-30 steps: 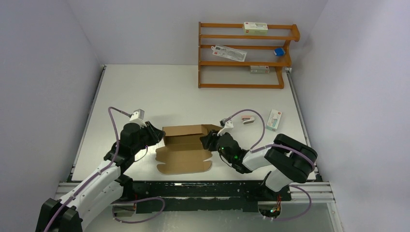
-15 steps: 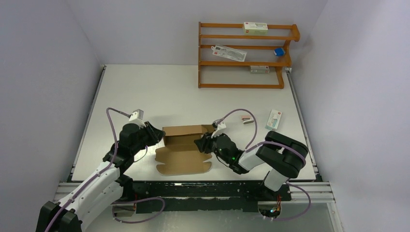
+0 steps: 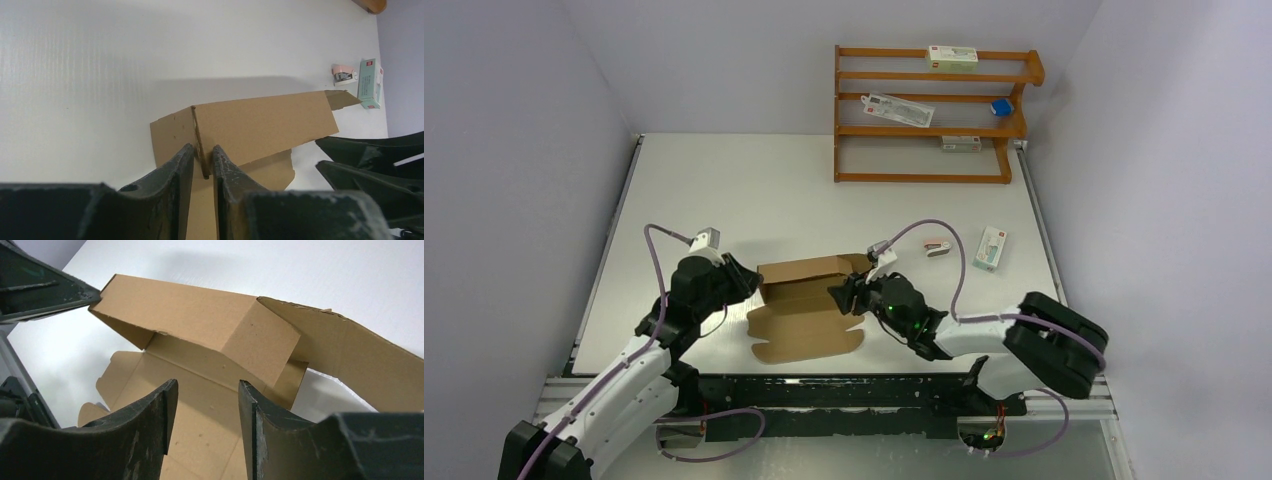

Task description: Fold the paper box

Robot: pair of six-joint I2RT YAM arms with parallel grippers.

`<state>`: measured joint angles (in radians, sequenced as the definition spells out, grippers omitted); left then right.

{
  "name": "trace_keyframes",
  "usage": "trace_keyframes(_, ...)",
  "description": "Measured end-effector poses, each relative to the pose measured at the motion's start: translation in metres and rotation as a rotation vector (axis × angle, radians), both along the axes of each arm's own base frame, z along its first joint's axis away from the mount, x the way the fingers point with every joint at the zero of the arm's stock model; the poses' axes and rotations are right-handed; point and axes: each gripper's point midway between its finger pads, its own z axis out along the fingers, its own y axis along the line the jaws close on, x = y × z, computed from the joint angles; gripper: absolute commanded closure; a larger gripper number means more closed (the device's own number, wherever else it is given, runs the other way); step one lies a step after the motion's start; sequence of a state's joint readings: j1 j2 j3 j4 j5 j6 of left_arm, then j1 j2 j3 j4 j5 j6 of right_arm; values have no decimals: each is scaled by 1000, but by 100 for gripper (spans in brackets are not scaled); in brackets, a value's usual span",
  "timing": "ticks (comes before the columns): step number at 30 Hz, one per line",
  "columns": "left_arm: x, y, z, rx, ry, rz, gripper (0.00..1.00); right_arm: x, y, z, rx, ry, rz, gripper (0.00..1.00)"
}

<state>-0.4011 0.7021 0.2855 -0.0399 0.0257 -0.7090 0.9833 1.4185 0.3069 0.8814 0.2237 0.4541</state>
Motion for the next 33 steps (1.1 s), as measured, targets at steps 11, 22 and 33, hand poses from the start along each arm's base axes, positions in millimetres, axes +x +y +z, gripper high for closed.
trace_keyframes(11,10,13,25,96,-34,38,56,-16,-26,20,-196,-8,59,28)
trace_keyframes(22,20,14,79,155,-111,9,50,47,-70,89,-387,-140,44,26)
trace_keyframes(33,-12,-32,80,176,-76,-223,50,71,-59,48,-603,-50,297,29)
